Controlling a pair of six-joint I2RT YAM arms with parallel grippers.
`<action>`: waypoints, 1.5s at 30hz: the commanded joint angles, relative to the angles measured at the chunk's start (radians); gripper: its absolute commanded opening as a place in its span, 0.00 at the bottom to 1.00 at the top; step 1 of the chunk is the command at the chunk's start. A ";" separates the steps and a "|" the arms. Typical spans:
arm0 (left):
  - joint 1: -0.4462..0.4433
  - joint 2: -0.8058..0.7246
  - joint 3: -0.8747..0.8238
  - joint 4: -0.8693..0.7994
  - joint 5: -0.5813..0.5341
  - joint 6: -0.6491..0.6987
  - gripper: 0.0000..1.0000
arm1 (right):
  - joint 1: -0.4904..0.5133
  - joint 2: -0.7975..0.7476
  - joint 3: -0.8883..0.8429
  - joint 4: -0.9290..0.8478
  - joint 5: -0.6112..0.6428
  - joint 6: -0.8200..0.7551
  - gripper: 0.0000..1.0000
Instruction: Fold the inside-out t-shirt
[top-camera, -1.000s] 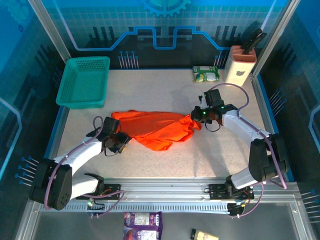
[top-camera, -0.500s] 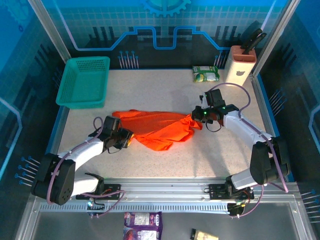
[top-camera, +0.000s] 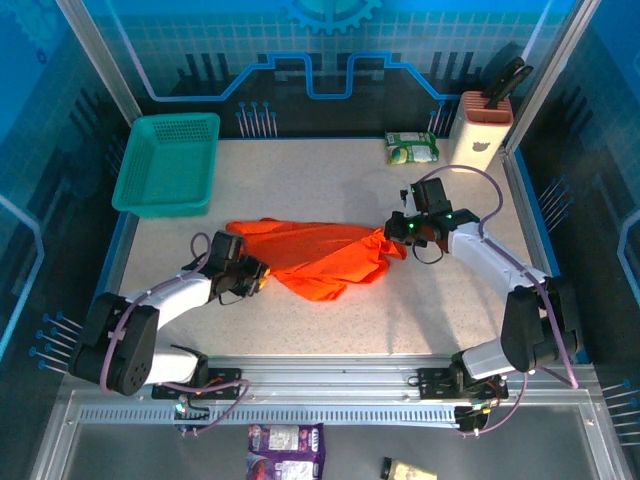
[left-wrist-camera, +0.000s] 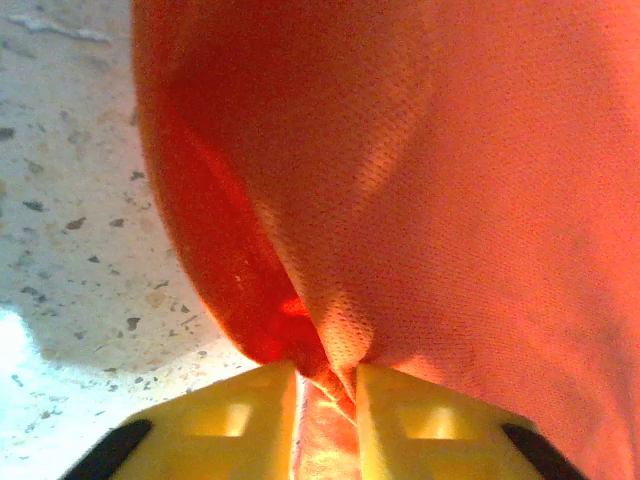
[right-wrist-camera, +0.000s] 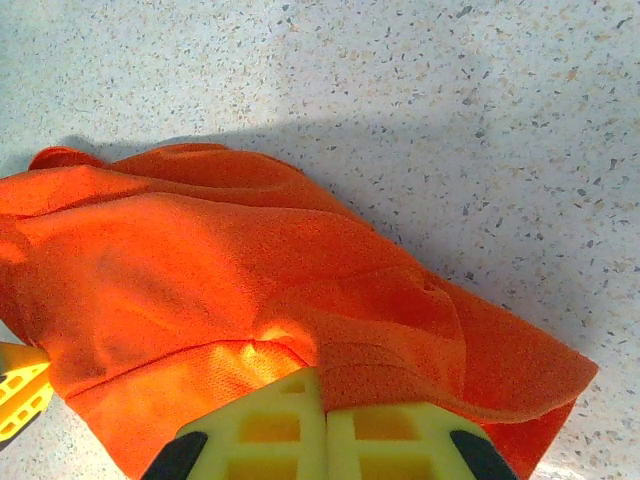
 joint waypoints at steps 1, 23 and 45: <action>-0.002 0.030 0.018 0.008 -0.008 0.030 0.15 | -0.002 -0.045 0.023 -0.028 0.019 -0.012 0.00; 0.187 -0.167 0.762 -0.604 -0.019 0.592 0.00 | -0.044 -0.468 0.331 -0.389 0.214 -0.174 0.00; 0.041 0.156 0.563 -0.536 0.120 0.784 0.23 | -0.217 -0.414 -0.093 -0.295 0.086 -0.148 0.00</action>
